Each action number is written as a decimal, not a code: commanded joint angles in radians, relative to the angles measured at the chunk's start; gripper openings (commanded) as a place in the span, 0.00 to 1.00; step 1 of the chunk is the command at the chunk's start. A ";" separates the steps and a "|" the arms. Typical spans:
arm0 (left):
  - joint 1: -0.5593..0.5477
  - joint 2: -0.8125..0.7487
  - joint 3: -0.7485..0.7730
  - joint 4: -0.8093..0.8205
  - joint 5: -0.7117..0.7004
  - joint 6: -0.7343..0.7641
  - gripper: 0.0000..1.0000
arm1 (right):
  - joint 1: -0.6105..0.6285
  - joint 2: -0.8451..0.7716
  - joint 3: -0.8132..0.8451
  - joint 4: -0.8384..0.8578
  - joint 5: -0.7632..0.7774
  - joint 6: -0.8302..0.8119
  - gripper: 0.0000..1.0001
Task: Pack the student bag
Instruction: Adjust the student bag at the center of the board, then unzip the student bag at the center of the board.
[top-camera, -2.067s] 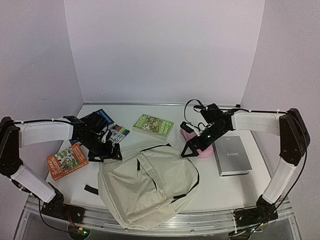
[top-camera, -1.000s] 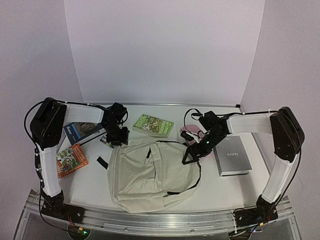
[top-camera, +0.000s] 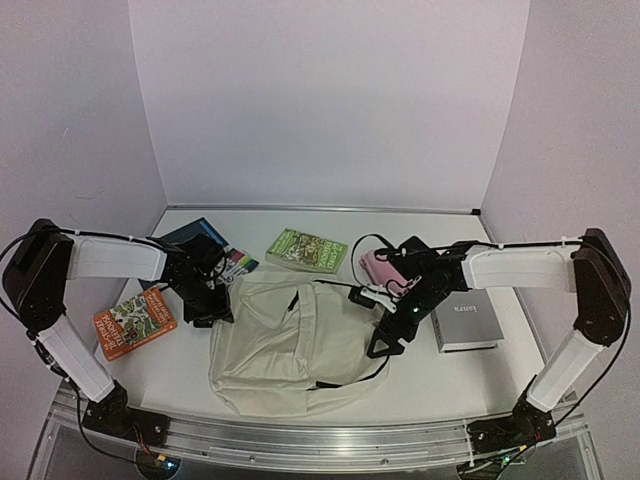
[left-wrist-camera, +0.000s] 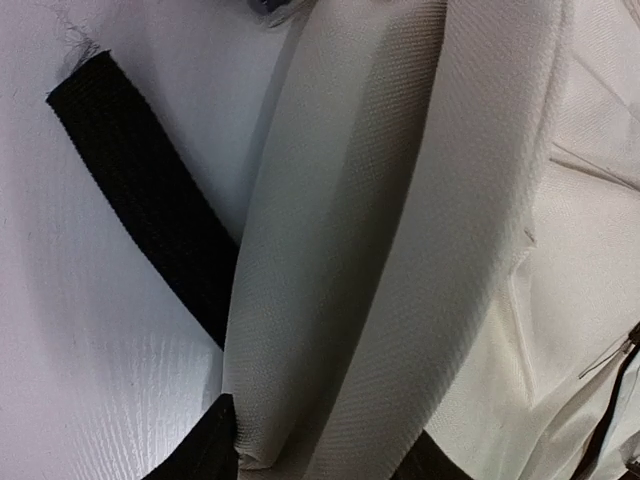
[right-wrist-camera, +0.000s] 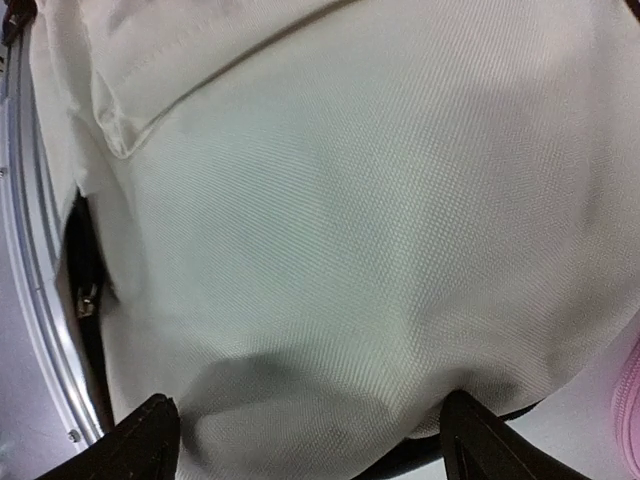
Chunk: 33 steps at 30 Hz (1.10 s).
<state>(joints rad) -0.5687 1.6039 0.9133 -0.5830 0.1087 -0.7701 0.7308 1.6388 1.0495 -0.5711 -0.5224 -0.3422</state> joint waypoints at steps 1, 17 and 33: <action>0.001 0.059 0.048 0.131 0.010 -0.015 0.33 | 0.004 0.072 -0.015 0.035 0.185 -0.027 0.87; 0.009 0.220 0.229 0.145 0.023 0.001 0.13 | 0.045 -0.086 0.154 -0.022 0.107 0.006 0.80; 0.009 0.204 0.188 0.196 0.051 -0.015 0.14 | 0.231 0.109 0.210 0.048 0.031 0.068 0.58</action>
<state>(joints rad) -0.5617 1.8248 1.1065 -0.4541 0.1539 -0.7685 0.9447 1.7127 1.2221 -0.5648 -0.4702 -0.3031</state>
